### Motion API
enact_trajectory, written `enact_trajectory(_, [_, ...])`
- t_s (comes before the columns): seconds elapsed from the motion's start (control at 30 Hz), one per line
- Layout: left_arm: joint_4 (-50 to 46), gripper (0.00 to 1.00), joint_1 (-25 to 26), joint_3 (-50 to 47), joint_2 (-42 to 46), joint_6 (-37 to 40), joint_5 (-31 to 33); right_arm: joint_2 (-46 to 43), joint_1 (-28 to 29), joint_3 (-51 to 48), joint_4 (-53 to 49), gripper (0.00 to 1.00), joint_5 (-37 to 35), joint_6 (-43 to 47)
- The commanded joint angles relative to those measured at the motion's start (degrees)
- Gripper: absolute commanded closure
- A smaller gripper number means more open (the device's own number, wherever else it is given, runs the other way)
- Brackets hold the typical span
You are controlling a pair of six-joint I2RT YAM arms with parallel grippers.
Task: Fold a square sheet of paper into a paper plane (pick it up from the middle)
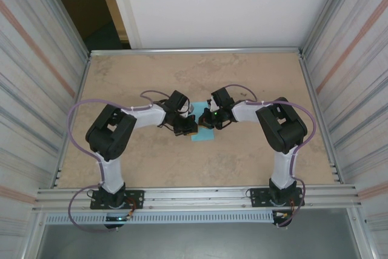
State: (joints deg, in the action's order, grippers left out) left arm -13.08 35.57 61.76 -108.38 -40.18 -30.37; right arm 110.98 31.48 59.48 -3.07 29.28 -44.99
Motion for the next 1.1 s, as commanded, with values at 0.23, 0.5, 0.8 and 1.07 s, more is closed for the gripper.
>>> enact_trajectory(0.23, [2.4, 0.98, -0.2, -0.1, -2.0, -0.9, -1.0, 5.2, -0.2, -2.1, -6.3, 1.0, -7.3, -1.4])
enact_trajectory(0.5, [-4.0, 0.98, 1.5, -8.1, 0.9, 4.7, 3.0, 5.1, -0.4, -2.3, -6.5, 1.0, -7.9, -1.6])
enact_trajectory(0.8, [-6.3, 0.98, 3.4, -15.7, 10.3, 4.9, 6.9, 5.3, -0.4, -2.5, -6.0, 1.0, -7.9, -2.1])
enact_trajectory(1.07, [1.4, 0.98, 2.5, -11.8, 14.9, 1.9, 3.1, 5.1, -0.4, -2.4, -6.2, 1.0, -7.7, -1.6])
